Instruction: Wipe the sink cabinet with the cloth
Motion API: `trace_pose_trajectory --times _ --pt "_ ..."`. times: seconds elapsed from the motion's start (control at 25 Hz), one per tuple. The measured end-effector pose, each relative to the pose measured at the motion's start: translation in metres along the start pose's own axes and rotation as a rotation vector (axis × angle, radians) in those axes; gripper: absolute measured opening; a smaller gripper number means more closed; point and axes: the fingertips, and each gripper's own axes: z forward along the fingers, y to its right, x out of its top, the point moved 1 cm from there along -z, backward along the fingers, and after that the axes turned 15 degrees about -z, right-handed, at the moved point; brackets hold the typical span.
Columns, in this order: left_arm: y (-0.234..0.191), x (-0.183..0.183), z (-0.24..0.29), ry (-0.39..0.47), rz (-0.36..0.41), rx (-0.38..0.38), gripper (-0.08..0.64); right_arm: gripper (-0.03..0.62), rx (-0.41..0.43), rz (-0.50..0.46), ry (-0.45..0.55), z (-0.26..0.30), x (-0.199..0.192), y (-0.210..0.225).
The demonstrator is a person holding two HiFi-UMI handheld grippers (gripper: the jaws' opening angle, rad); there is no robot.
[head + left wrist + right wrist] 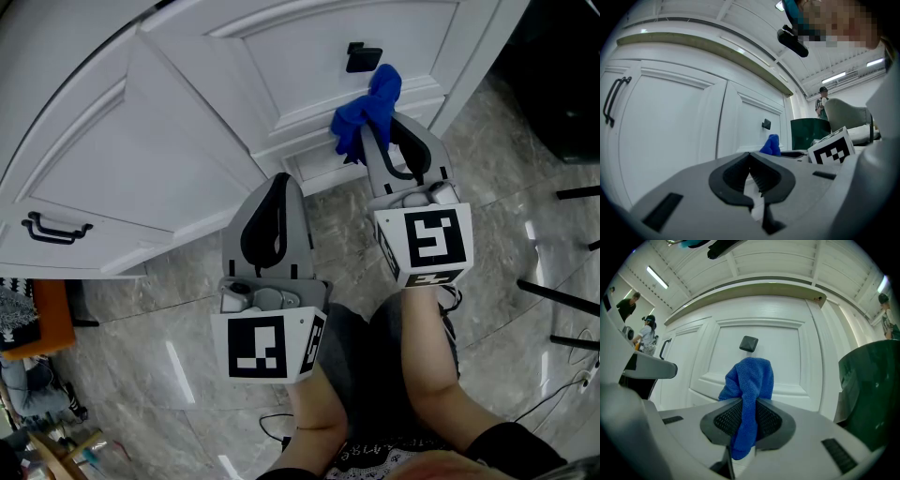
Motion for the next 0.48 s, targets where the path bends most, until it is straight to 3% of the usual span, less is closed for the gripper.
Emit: trace_pose_trajectory --times 0.48 --pt "0.0009 -0.0008 0.0011 -0.001 0.001 -0.003 0.005 0.080 -0.010 0.005 -0.002 -0.0009 -0.0013 0.0032"
